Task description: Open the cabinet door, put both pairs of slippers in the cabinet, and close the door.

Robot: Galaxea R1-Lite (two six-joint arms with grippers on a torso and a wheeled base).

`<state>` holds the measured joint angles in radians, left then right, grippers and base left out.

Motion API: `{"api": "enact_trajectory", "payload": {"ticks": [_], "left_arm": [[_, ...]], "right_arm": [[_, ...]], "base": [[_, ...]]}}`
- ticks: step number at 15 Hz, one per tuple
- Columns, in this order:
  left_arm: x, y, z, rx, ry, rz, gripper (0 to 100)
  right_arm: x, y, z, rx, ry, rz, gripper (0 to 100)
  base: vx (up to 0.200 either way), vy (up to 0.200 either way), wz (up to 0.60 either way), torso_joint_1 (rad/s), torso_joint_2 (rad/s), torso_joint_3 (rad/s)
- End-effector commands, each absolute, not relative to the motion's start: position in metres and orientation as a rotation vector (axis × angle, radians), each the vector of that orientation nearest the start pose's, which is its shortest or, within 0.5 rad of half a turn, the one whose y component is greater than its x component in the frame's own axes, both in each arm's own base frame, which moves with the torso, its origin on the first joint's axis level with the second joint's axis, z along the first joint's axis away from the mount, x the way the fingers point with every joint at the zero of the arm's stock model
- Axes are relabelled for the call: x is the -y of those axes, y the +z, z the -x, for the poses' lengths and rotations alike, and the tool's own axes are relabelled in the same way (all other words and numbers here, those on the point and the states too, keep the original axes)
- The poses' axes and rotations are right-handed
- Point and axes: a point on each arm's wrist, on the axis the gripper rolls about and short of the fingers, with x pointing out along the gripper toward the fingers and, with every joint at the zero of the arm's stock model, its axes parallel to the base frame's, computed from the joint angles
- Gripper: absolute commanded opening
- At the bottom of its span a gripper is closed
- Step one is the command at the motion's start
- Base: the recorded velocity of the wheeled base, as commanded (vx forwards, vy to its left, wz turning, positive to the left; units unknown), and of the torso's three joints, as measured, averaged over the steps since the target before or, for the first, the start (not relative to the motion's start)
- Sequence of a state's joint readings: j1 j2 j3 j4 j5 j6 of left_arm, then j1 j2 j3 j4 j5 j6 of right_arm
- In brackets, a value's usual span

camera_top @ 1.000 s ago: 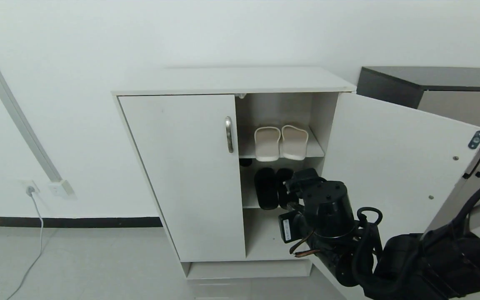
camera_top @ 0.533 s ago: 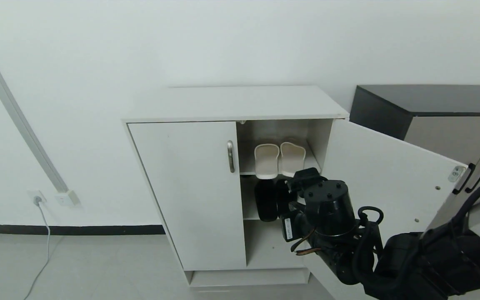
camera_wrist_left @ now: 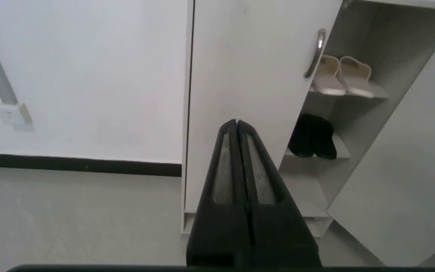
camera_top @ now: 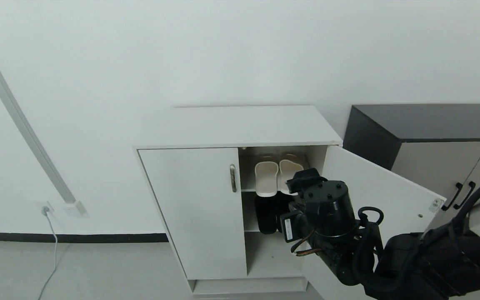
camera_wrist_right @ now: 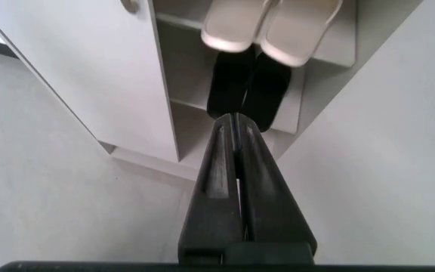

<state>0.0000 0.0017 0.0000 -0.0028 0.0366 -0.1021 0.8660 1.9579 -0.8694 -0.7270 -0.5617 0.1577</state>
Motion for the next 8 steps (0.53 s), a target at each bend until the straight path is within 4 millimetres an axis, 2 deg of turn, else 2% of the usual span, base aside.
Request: {"api": "enact_trajectory", "payload": {"ticks": [1,8], "left_arm": [[-0.0008,0.0758,0.0227,0.003,0.037,0.103,0],[-0.0008,0.0758,0.0227,0.003,0.037,0.103,0]], "right_arm": [[-0.2614,0.124,-0.2378,-0.295,0.279,0.08,0],[-0.2616,0.1251,-0.2386,-0.291,0.28,0.078,0]], "base": [[0.0,0.0,0.0,0.207,-0.52,-0.32],[0.0,0.0,0.0,0.235,-0.56,-0.318]]}}
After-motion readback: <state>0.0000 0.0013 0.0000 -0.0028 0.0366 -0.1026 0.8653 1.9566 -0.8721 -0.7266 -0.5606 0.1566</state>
